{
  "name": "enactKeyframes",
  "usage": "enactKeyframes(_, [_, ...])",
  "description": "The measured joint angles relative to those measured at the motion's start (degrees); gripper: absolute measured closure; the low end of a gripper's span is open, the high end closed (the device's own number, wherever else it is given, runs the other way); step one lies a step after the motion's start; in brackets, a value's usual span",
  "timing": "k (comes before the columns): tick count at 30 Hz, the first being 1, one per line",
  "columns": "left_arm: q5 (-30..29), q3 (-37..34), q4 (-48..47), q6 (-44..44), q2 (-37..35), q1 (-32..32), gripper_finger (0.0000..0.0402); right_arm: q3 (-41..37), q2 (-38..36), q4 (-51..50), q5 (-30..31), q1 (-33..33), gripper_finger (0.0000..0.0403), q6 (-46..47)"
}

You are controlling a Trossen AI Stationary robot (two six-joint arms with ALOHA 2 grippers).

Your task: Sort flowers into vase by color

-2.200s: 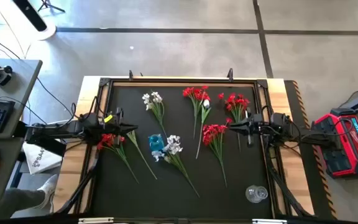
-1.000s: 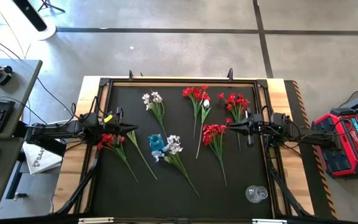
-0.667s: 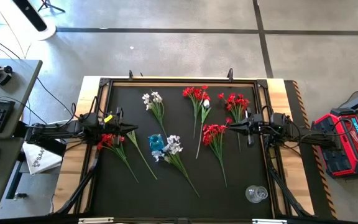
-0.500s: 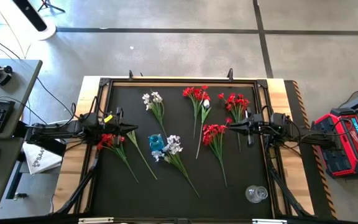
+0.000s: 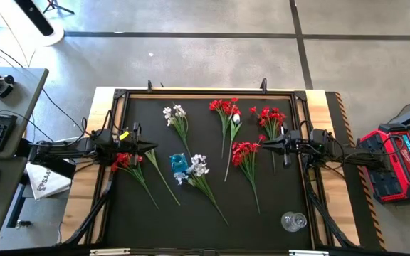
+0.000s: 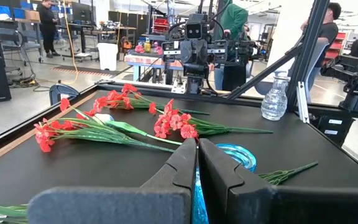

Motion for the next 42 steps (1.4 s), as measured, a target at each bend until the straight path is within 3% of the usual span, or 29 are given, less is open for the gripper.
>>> enactKeyframes(5, [-0.6,0.0,0.8,-1.5,0.0,0.0,0.0394,0.0,0.0,0.0,0.0,0.0,0.04,0.0])
enactKeyframes(12, [-6.1,0.0,9.8,-1.7,0.0,0.0,0.0394,0.0,0.0,0.0,0.0,0.0,0.04,0.0])
enactKeyframes(17, [-6.2,0.0,11.5,2.7,0.0,0.0,0.0394,0.0,0.0,0.0,0.0,0.0,0.04,-0.3])
enactKeyframes(24, [-5.7,0.0,11.2,9.5,0.0,0.0,0.0394,0.0,0.0,0.0,0.2,0.0,0.04,-30.1])
enactKeyframes(29, [-5.7,0.0,10.9,14.2,0.0,0.1,0.0394,0.0,0.0,0.4,-0.3,0.0,0.04,-40.6])
enactKeyframes(34, [-5.7,0.0,10.8,14.6,0.0,0.1,0.0394,0.0,0.0,13.1,-7.8,0.2,0.04,-27.8])
enactKeyframes(39, [-5.7,0.0,10.8,16.7,0.0,0.1,0.0394,0.0,0.0,33.3,-3.9,0.2,0.04,-6.5])
enactKeyframes(42, [-5.7,0.0,10.8,17.0,0.0,0.1,0.0394,0.5,0.3,36.6,-1.2,0.2,0.04,0.4])
